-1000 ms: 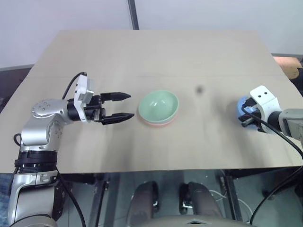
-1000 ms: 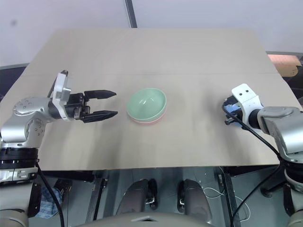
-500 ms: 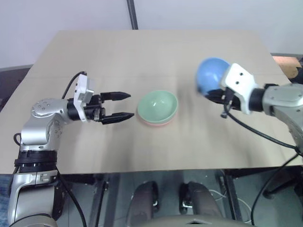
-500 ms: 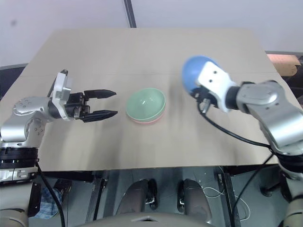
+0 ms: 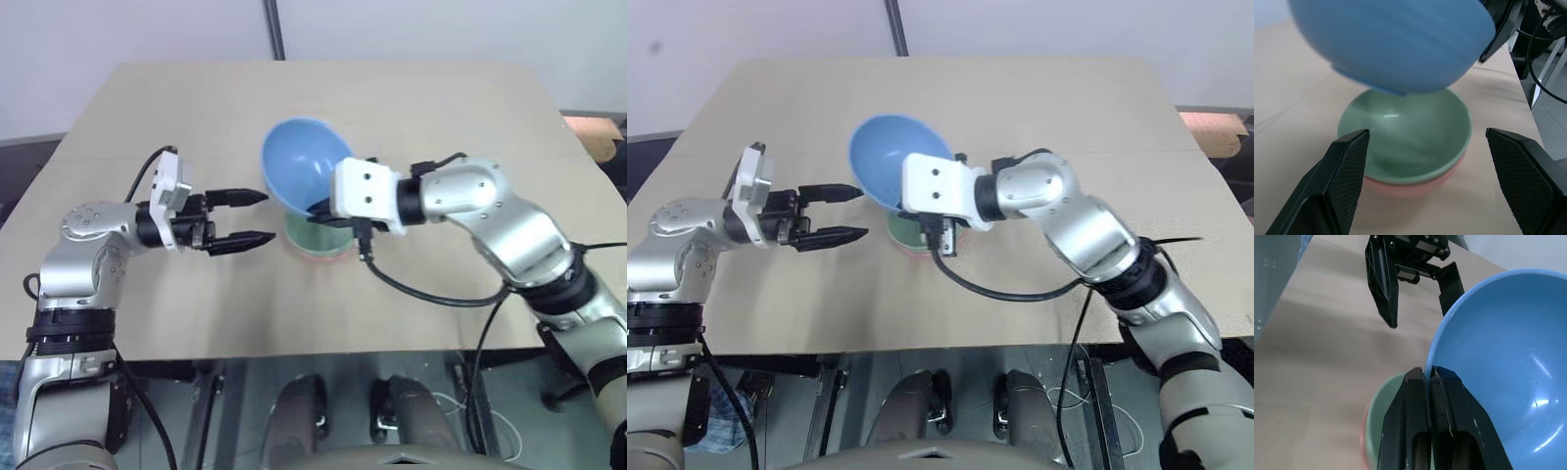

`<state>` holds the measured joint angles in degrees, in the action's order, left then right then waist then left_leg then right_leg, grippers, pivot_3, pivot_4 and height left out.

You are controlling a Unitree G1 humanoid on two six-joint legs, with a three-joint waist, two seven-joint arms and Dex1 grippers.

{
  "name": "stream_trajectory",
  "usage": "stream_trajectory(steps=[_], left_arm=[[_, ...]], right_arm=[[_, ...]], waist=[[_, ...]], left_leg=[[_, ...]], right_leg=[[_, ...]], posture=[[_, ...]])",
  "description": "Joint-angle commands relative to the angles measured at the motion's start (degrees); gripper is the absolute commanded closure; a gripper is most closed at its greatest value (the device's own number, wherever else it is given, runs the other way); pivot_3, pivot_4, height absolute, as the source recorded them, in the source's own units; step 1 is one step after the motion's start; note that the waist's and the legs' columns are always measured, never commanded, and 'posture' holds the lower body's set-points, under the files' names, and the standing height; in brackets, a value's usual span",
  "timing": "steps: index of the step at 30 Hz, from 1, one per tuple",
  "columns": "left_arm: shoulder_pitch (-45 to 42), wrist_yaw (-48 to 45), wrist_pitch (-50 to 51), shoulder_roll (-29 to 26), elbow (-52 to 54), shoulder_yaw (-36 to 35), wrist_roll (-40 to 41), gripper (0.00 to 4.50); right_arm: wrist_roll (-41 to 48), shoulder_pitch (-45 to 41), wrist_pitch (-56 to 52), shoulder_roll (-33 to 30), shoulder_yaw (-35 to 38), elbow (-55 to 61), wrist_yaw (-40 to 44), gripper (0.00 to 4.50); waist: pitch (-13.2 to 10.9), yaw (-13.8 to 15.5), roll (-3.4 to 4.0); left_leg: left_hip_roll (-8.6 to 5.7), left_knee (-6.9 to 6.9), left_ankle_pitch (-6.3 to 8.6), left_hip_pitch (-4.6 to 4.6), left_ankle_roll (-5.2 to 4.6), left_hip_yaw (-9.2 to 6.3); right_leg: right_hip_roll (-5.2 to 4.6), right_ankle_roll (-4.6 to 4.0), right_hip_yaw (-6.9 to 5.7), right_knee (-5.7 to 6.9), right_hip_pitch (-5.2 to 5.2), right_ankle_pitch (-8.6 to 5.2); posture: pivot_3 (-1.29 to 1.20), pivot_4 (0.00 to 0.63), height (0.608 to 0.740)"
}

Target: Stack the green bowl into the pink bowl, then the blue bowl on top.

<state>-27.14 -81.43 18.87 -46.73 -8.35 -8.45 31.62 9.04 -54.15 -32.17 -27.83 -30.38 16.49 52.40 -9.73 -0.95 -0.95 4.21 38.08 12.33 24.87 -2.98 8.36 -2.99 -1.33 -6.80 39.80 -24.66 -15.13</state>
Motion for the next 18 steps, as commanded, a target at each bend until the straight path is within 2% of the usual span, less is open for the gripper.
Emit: stream_trajectory(steps=[1, 6, 14, 18], left_arm=[[0.5, 0.2, 0.3, -1.4, 2.4, -1.9, 1.0, 0.47], [1.0, 0.3, 0.4, -1.8, 2.7, -2.2, 1.0, 0.47], [0.6, 0.5, 0.7, -1.7, 2.4, -1.8, 1.0, 0.47], [0.8, 1.1, 1.4, -1.9, 2.6, -1.8, 0.9, 0.47]], right_arm=[[-1.4, -2.7, 4.0, 2.4, 0.9, -0.9, 1.2, 4.11], [-2.3, -2.9, 4.1, 3.3, 1.6, -1.4, 2.6, 2.08], [-2.4, -2.3, 2.5, 1.0, 3.8, 0.1, 3.9, 2.08], [-1.0, 0.6, -0.1, -3.0, 7.9, 1.0, 4.0, 2.08]], waist=[[0.0, 0.1, -0.02], [0.0, 0.1, -0.04], [0.0, 0.1, -0.04], [0.0, 0.2, -0.05]], left_leg=[[0.00, 0.01, 0.00, 0.01, 0.00, 0.00], [0.00, 0.02, 0.00, 0.01, 0.00, -0.02], [0.00, 0.02, 0.00, 0.00, 0.00, -0.02], [0.00, 0.02, 0.00, 0.01, 0.00, -0.02]], right_leg=[[0.00, 0.00, 0.00, 0.00, 0.00, 0.00], [-0.01, 0.00, -0.02, 0.00, 0.02, 0.00], [-0.01, -0.01, -0.02, 0.02, 0.01, 0.00], [-0.02, 0.00, -0.02, 0.01, 0.02, 0.00]], posture=[[0.00, 0.150, 0.740], [0.00, 0.150, 0.740], [0.00, 0.150, 0.740], [0.00, 0.150, 0.740]])
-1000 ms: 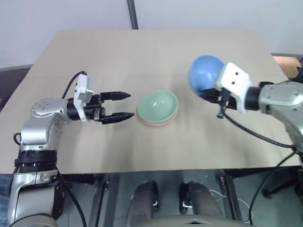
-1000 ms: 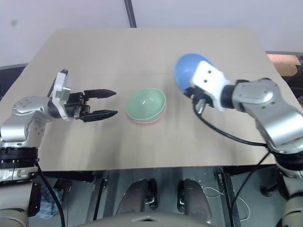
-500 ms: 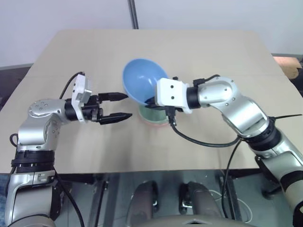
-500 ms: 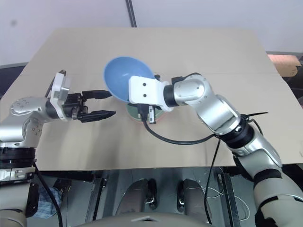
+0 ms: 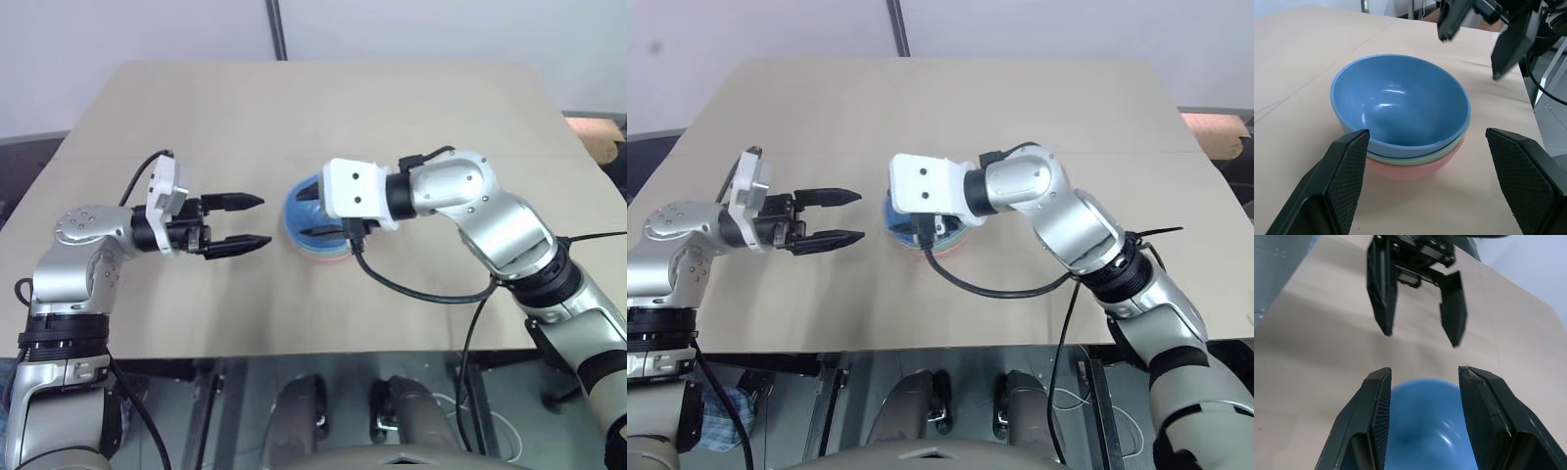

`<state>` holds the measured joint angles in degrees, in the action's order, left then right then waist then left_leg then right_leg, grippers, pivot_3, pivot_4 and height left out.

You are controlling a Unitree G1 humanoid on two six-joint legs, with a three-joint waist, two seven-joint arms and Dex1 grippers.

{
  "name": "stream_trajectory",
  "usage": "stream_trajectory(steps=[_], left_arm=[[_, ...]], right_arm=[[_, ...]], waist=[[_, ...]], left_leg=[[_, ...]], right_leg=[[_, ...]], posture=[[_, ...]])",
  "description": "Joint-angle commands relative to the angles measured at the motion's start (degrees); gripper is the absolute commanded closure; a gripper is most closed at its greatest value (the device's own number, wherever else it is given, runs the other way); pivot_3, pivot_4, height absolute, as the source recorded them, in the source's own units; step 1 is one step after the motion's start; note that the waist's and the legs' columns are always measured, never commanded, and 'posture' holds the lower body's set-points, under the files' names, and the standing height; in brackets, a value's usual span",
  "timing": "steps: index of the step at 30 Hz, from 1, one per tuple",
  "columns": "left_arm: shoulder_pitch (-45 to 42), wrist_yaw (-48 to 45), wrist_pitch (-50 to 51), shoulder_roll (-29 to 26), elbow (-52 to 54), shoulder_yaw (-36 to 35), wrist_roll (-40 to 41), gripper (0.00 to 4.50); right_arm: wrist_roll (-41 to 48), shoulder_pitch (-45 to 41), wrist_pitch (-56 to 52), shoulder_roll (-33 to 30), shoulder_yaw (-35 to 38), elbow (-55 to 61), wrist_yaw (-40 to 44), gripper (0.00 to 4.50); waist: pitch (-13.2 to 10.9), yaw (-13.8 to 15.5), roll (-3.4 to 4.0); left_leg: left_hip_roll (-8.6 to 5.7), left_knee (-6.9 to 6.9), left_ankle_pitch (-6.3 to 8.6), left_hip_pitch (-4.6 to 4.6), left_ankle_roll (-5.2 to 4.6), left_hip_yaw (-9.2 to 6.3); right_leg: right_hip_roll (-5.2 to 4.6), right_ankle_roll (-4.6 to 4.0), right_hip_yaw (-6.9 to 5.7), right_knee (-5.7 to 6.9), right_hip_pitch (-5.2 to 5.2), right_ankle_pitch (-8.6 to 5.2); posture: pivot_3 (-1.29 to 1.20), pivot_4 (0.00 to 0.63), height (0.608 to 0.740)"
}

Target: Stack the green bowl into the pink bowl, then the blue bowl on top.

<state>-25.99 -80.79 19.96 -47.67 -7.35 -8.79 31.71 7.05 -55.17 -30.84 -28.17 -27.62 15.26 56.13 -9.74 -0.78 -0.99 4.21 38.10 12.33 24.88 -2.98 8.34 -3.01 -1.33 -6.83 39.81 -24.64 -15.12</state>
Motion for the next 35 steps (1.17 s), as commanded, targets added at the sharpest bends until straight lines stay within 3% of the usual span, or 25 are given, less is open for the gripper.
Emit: stream_trajectory(steps=[1, 10, 18, 27, 35], left_arm=[[-0.1, 0.6, 0.4, -1.1, 1.7, -1.5, 0.7, 0.47], [3.8, 3.1, 1.4, -2.3, 4.4, -3.3, 0.9, 0.47], [8.3, 5.7, 3.2, -2.7, 8.1, -6.8, 2.4, 0.47], [12.3, 8.3, 3.0, -1.7, 11.5, -7.6, 3.0, 0.47], [13.0, 9.2, 2.0, -2.1, 12.1, -7.7, 2.7, 0.47]], right_arm=[[1.5, 2.9, -2.0, -4.0, 6.5, 2.5, 0.4, 2.08], [12.4, 16.4, -10.3, -10.7, 25.1, 5.6, -1.2, 2.08], [18.6, 32.2, -2.8, -16.6, 37.9, 9.9, 3.2, 2.08], [22.2, 41.6, -0.3, -19.3, 43.0, 10.1, 4.9, 2.08], [23.7, 43.0, 1.0, -20.3, 43.4, 9.0, 4.9, 2.08]], waist=[[0.0, 0.2, -0.02], [0.0, -0.1, -0.02], [0.0, 0.1, -0.03], [0.0, 0.2, -0.03], [0.0, 0.2, -0.03]], left_leg=[[0.00, 0.00, 0.00, 0.00, 0.00, -0.01], [0.02, -0.05, 0.00, -0.02, 0.00, -0.01], [0.01, -0.09, 0.04, -0.03, -0.05, -0.03], [0.01, -0.12, 0.16, -0.08, -0.24, -0.04], [0.01, -0.12, 0.16, -0.07, -0.25, -0.04]], right_leg=[[-0.01, 0.00, -0.02, -0.01, 0.01, 0.00], [0.00, 0.00, 0.00, -0.02, 0.01, 0.00], [-0.02, 0.01, 0.01, -0.09, 0.03, -0.01], [-0.02, 0.01, 0.02, -0.09, 0.03, -0.01], [-0.02, 0.01, 0.03, -0.10, 0.04, -0.01]], posture=[[0.00, 0.150, 0.740], [0.00, 0.150, 0.740], [0.00, 0.150, 0.740], [0.00, 0.150, 0.740], [0.00, 0.150, 0.740]])
